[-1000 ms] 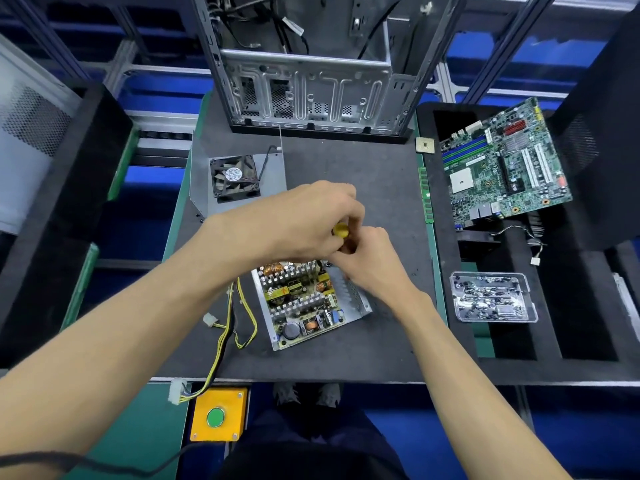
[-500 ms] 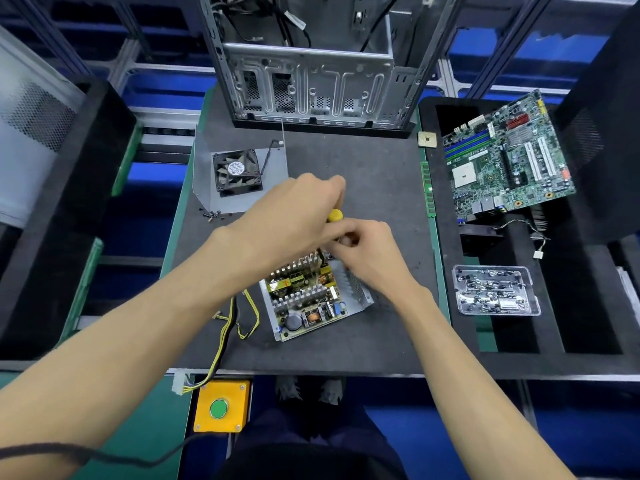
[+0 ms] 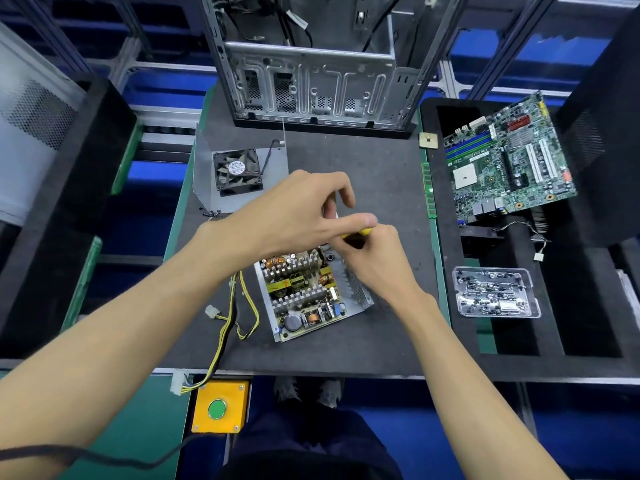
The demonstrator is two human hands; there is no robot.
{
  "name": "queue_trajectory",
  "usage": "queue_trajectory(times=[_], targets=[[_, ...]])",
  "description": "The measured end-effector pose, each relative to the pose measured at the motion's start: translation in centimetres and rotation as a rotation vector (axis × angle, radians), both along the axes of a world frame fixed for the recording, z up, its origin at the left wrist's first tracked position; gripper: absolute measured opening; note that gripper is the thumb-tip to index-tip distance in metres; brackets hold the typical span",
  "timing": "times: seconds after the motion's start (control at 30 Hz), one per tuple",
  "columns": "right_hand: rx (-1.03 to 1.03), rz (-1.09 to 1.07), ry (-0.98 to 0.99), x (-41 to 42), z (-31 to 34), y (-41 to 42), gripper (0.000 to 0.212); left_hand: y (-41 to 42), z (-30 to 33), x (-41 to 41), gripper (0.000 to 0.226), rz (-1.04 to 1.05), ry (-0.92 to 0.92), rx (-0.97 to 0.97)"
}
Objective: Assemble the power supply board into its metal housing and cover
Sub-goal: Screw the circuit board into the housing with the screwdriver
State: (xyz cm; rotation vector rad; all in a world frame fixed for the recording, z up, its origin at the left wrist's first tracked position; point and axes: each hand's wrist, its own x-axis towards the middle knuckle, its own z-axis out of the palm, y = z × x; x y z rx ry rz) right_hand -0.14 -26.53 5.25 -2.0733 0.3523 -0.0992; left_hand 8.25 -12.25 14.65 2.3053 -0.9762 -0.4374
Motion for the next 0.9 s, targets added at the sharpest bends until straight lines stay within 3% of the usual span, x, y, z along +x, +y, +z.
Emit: queue_trajectory(times=[0.23,0.43,0.6,0.9], targets=[[-0.149,0.049,0.089,0.45,0.49,-0.14,0.052,-1.07,-0.37,0.36,0.022,-0.071,0.016,-0.033],[-0.161,0.054,0.073,0.15,0.41,-0.33,0.038,-1.13,-0.56,0.53,0.024,-0.065,0.031,-0.057],[-0.200,0.040,0.047,0.17,0.46,-0.21,0.050,-1.08,-0.64,0.47,0.022,-0.068,0.023,-0.060],[-0.220,0.061,-0.026,0.19,0.66,-0.15,0.036,-0.57,-0.14,0.29,0.022,-0.062,0.026,-0.064]])
